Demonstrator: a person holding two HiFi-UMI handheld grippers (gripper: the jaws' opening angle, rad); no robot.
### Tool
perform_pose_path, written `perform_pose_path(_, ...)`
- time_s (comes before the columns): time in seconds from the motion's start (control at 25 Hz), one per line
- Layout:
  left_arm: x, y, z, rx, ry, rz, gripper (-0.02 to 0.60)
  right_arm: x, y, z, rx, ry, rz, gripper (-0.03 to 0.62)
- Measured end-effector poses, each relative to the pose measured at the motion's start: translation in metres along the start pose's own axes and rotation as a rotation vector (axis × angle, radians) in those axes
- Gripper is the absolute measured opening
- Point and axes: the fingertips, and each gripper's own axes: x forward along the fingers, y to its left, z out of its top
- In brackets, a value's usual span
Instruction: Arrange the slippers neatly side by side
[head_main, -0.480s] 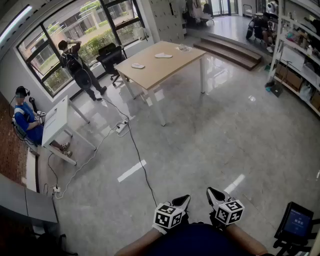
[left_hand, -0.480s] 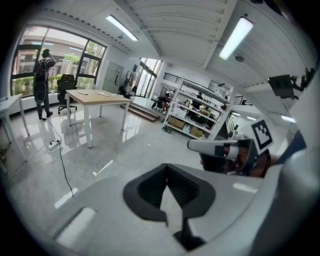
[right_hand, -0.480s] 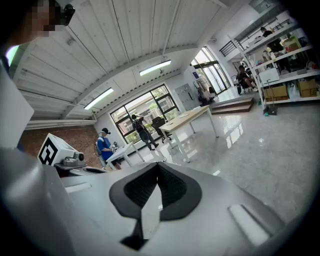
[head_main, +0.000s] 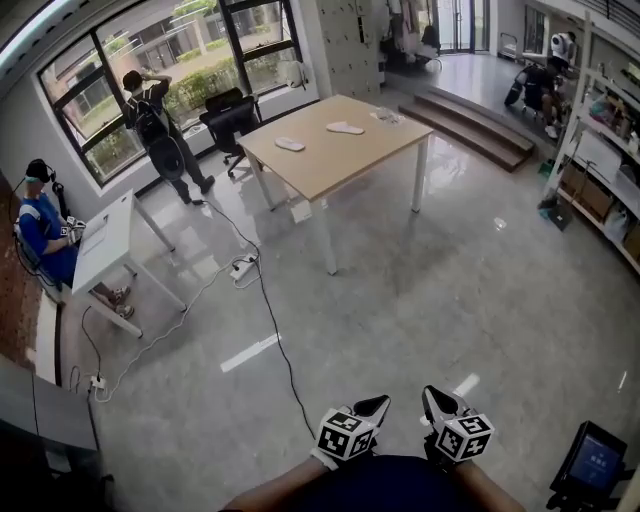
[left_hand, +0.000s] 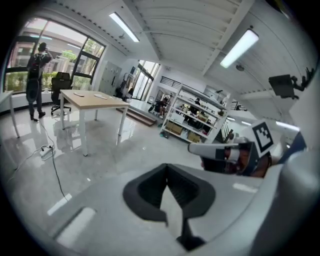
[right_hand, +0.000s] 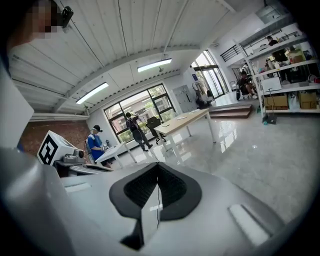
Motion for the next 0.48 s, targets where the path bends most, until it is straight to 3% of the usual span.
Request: perform_pose_path(0.48, -0.025, 0.133, 0.055, -0.098, -0.141, 0.096, 0.003, 0.127, 0.041, 0.027, -0.101, 0.108, 0.052, 0.011)
